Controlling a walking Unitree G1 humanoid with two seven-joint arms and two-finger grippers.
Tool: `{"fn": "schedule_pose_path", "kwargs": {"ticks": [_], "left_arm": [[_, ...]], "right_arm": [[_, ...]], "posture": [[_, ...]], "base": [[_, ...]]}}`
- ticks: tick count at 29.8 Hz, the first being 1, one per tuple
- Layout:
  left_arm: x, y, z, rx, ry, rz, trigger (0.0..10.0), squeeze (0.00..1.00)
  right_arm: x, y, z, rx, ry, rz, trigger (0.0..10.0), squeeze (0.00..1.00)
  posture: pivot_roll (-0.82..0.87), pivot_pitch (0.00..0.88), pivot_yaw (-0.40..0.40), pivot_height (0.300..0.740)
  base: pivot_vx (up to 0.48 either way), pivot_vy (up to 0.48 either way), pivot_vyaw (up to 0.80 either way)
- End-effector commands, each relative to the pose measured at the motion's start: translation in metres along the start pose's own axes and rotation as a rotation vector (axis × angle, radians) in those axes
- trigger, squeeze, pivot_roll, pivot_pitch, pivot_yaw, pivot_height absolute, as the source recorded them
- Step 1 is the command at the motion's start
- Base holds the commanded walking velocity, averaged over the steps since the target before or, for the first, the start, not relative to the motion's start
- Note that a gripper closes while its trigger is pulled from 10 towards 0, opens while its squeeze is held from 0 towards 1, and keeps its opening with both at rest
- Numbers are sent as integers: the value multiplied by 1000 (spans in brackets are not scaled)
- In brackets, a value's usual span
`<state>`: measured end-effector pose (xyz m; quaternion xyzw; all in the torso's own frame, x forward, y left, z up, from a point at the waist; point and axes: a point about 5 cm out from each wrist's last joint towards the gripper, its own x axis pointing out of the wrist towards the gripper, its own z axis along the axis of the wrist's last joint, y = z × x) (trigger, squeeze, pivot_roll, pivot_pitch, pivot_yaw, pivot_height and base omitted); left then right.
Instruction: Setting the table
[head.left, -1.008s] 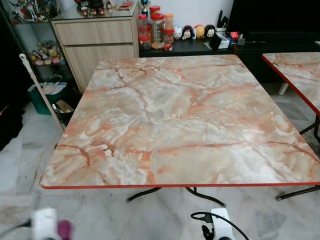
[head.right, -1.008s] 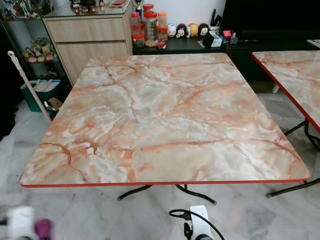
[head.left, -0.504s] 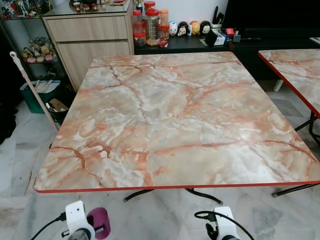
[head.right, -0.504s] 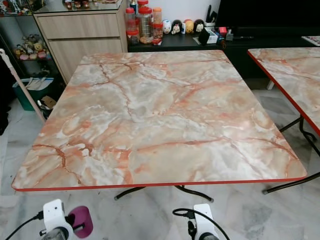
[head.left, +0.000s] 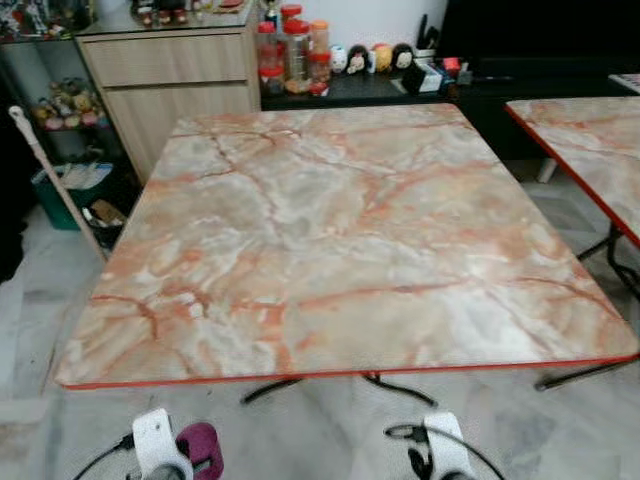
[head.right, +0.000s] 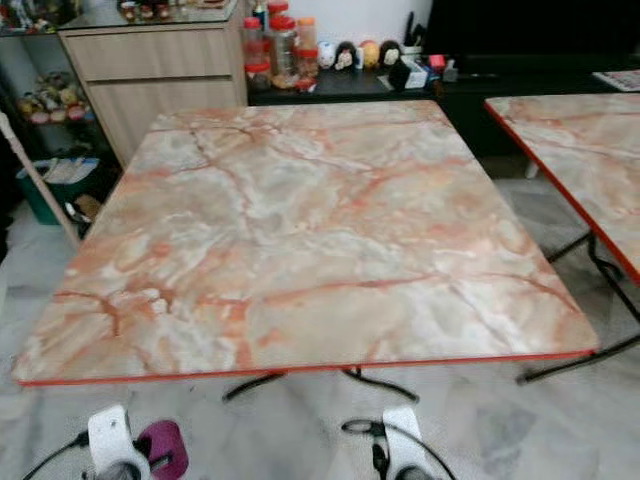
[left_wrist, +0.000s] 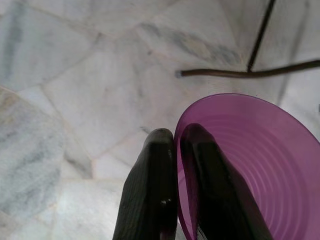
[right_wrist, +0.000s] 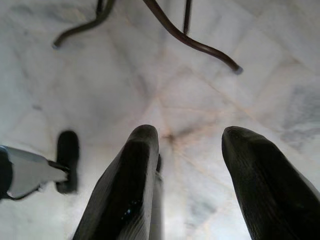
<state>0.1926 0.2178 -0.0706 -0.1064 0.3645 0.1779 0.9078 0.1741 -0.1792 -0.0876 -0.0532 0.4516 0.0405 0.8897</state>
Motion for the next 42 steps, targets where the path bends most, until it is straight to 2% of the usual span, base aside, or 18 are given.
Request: {"fn": "schedule_pose_path", "kwargs": {"ticks": [1, 18, 24, 29, 34, 37, 42], "left_arm": [[-2, 3, -7, 12, 19, 11, 10000, 0], [-5, 4, -17, 64, 47, -5, 10000, 0], [-5, 6, -16, 76, 48, -6, 10000, 0], [-4, 10, -12, 99, 45, -9, 10000, 0], [-3, 12, -10, 109, 42, -10, 10000, 0], [-3, 15, -8, 115, 38, -8, 10000, 0], [-3, 15, -7, 121, 36, -8, 10000, 0]], "right_arm": [[0, -5, 1, 14, 1, -20, 10000, 0], [-1, -2, -4, 21, 5, -13, 10000, 0], [-2, 0, -7, 6, 14, -14, 10000, 0], [-2, 3, -8, 55, 5, -24, 10000, 0], [-2, 4, -10, 52, 12, -26, 10000, 0], [-3, 5, -12, 13, 17, -34, 10000, 0], [-3, 2, -11, 59, 16, -43, 10000, 0]], "posture": [[-32, 0, 6, 740], [-70, 0, 25, 740], [-83, 0, 40, 740], [-95, 0, 59, 740], [-95, 0, 67, 740], [-90, 0, 67, 740], [-86, 0, 67, 740]], "base": [[0, -442, 0], [0, -439, 0], [0, -427, 70], [0, -425, 85], [0, -425, 0], [0, -420, 400], [148, -412, 303]]}}
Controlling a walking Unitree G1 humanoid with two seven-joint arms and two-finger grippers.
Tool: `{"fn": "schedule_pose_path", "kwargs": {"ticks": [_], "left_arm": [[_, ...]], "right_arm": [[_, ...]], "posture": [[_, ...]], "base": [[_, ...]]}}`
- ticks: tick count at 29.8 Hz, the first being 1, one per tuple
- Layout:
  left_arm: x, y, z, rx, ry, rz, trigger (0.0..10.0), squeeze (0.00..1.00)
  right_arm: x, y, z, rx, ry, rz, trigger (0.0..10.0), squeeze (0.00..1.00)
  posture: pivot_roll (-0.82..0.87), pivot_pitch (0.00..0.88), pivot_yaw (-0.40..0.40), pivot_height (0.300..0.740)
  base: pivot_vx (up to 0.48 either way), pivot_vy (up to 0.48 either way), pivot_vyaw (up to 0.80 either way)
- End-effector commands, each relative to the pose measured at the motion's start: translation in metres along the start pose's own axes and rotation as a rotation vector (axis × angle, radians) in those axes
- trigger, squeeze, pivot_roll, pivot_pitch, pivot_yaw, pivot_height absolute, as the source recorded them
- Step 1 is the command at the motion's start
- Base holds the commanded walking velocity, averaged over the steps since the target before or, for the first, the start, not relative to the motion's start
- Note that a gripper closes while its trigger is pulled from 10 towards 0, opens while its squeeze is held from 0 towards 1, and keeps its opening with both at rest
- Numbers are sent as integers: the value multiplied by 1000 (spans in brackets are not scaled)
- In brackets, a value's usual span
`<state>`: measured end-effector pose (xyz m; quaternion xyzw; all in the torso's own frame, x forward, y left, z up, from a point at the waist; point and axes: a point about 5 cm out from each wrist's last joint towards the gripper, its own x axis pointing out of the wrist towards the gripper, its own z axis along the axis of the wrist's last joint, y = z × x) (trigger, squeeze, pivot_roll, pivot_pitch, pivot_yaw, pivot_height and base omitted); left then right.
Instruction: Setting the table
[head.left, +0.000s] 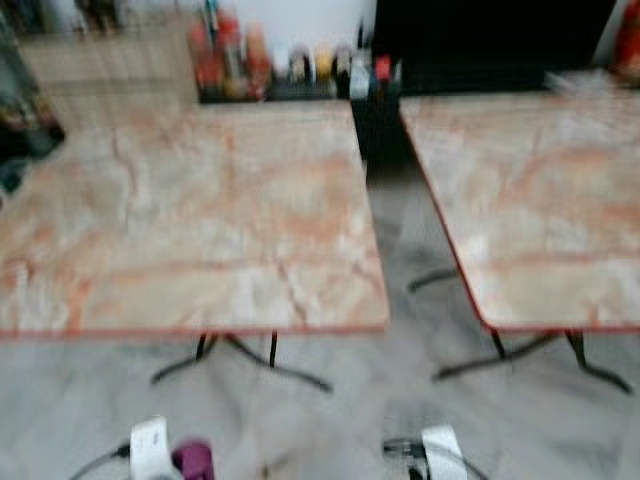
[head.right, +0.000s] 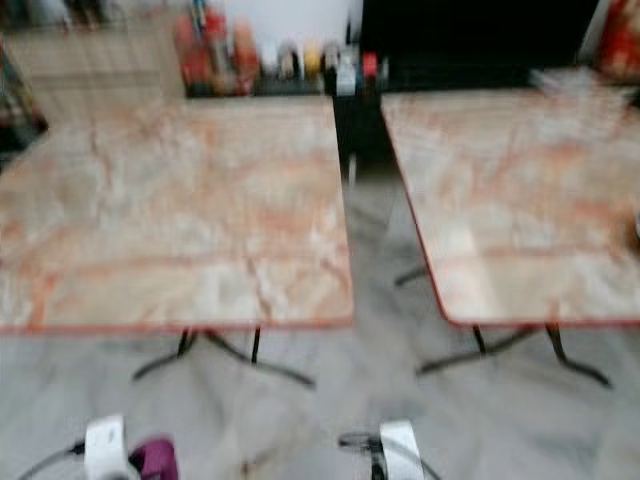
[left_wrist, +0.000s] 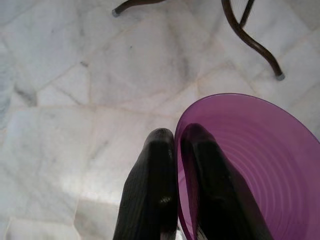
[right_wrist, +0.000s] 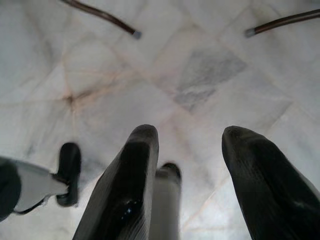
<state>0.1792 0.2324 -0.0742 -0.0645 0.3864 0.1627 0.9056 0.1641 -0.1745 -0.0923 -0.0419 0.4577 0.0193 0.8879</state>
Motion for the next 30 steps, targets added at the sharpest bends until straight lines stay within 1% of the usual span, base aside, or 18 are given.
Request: {"fn": "schedule_pose_path", "kwargs": {"ticks": [1, 7, 30], "left_arm": [[0, -5, -1, 28, 4, -18, 10000, 0], [-1, -7, -4, 25, 12, -21, 10000, 0], [-1, -7, -4, 25, 12, -21, 10000, 0]], "right_arm": [[0, -6, 1, 25, -7, -18, 10000, 0], [0, -11, 3, 22, -10, -32, 10000, 0], [0, -11, 4, 24, -9, -32, 10000, 0]], "posture": [[-87, 0, 67, 740], [-92, 0, 53, 740], [-92, 0, 53, 740]], "base": [[266, -398, 0], [267, -397, 0], [270, -394, 0]]}}
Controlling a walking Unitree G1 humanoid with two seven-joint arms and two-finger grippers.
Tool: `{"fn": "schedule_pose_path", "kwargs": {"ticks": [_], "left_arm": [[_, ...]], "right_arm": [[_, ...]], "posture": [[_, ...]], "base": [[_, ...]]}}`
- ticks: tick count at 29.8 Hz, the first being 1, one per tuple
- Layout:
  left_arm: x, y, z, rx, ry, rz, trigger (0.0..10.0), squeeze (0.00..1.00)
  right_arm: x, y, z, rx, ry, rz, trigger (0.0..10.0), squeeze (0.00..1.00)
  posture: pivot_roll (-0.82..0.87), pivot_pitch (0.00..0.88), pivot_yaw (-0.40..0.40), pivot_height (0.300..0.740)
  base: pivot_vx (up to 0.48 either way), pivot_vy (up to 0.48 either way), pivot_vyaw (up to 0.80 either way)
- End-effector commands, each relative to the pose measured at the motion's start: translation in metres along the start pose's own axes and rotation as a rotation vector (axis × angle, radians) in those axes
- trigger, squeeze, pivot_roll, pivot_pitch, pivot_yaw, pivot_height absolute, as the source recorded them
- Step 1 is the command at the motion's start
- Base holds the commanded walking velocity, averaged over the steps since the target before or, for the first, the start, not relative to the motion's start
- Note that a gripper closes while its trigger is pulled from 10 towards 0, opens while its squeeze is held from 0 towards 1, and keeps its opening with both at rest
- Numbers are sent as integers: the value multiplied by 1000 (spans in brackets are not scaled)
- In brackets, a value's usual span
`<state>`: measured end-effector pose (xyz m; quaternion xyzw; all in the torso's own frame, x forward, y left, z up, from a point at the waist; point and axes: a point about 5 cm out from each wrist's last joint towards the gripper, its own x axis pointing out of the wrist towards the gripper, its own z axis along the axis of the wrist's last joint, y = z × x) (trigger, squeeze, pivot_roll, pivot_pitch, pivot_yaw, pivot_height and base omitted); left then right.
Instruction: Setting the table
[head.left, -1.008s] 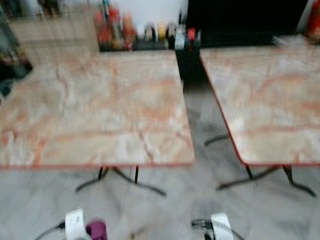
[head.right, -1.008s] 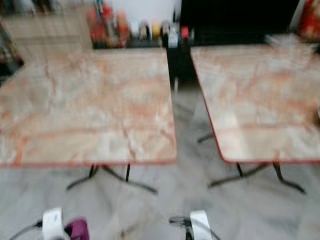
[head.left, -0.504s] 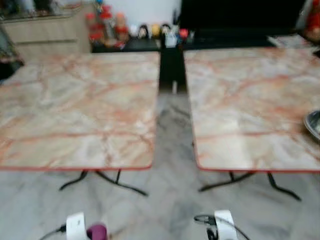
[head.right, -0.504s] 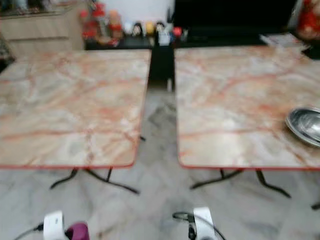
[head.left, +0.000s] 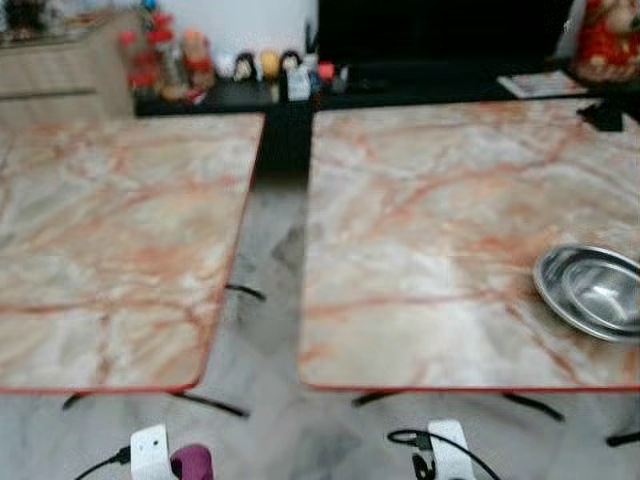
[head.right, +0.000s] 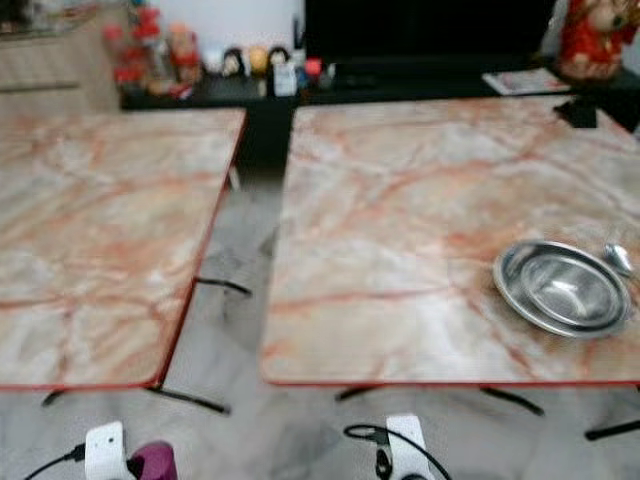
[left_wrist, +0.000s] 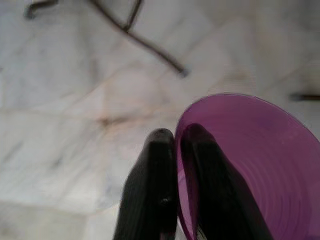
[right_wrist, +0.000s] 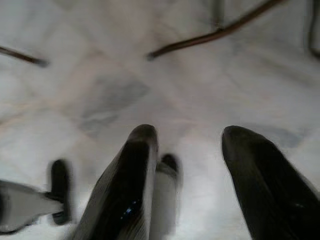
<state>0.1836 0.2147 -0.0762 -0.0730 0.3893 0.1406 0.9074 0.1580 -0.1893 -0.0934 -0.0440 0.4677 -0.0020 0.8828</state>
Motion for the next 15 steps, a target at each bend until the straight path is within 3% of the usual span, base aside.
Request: {"fn": "schedule_pose_path", "kwargs": {"ticks": [1, 5, 15], "left_arm": [[-1, 12, 0, 16, -4, 20, 10000, 0], [-1, 14, 2, 12, -11, 18, 10000, 0], [-1, 16, 2, 0, -17, 21, 10000, 0]], "right_arm": [[3, 4, 10, 28, -16, -8, 10000, 0], [2, 7, 5, 76, 19, -28, 10000, 0], [2, 8, 1, 76, 29, -22, 10000, 0]], "posture": [[-66, 0, 54, 740], [-63, 0, 58, 740], [-65, 0, 60, 740]], "base": [[0, -480, -538], [0, -480, -536], [0, -480, -527]]}}
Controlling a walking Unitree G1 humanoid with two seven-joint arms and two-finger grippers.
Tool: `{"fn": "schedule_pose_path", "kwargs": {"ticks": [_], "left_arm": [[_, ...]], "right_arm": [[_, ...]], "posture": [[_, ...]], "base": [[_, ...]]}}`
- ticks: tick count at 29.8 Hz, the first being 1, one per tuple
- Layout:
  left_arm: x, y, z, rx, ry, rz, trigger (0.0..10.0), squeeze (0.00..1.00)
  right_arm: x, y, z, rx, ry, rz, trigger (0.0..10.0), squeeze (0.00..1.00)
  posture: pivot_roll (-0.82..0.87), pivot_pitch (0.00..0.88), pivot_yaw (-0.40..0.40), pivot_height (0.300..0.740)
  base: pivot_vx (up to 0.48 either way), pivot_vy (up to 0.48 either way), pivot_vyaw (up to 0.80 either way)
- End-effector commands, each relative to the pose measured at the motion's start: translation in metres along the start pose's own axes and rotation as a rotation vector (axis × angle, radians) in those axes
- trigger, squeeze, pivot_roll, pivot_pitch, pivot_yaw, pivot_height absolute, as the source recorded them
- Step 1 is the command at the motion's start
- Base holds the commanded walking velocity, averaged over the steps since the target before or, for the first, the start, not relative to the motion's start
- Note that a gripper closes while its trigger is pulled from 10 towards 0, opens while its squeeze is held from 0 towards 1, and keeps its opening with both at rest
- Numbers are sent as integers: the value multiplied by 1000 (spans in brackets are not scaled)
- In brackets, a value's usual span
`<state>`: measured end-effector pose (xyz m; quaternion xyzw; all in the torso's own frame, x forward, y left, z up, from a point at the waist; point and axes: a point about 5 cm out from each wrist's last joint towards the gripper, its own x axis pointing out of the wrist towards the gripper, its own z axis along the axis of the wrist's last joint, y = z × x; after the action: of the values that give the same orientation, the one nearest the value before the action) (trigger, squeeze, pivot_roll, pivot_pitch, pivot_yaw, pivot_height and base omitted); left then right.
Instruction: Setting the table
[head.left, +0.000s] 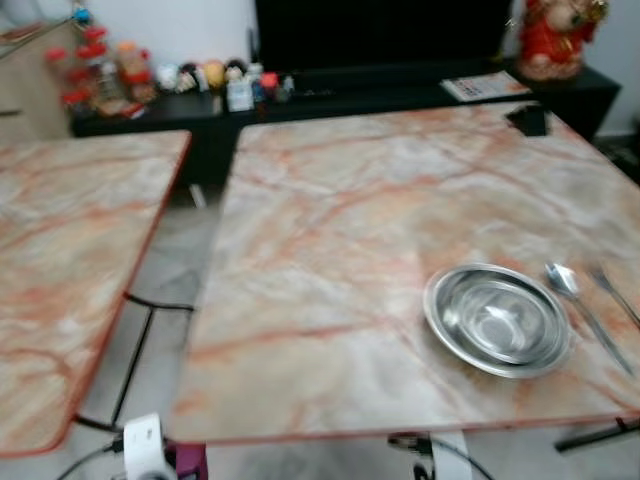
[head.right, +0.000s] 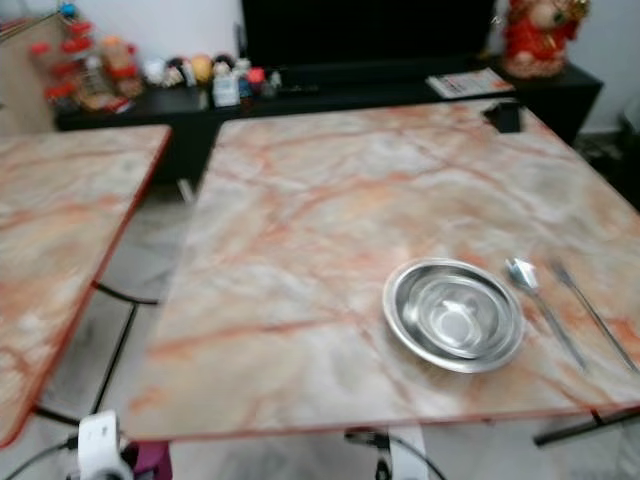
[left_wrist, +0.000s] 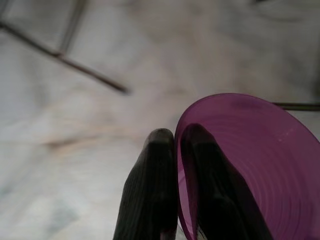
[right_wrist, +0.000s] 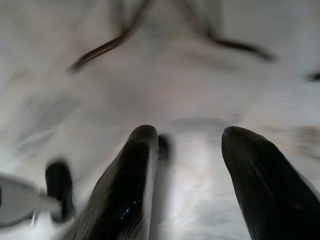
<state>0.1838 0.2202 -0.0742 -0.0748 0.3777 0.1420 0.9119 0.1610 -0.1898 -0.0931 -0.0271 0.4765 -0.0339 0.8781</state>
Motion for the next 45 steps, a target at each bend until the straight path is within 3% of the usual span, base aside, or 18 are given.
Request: {"fn": "schedule_pose_path", "kwargs": {"ticks": [1, 6, 22, 38, 45], "left_arm": [[-1, 11, -1, 7, 8, 23, 10000, 0], [0, 5, 0, 7, 5, 5, 10000, 0], [-3, 8, -9, -5, 30, 40, 10000, 0], [-3, 5, -11, -14, 28, 54, 10000, 0], [-4, 7, -11, -23, 30, 62, 10000, 0]], "right_arm": [[0, 9, -2, 18, 8, 17, 10000, 0], [0, 6, 0, 23, 0, 12, 10000, 0], [0, 5, 0, 10, 1, 24, 10000, 0], [1, 3, 5, -14, -6, 29, 10000, 0], [1, 4, 5, -17, -5, 36, 10000, 0]], "posture": [[-65, 0, 60, 740], [-68, 0, 54, 740], [-57, 0, 40, 740], [-52, 0, 26, 740], [-49, 0, 24, 740]], "base": [[0, -480, -525], [0, 0, 0], [0, 0, 0], [0, -467, 0], [0, -47, 0]]}}
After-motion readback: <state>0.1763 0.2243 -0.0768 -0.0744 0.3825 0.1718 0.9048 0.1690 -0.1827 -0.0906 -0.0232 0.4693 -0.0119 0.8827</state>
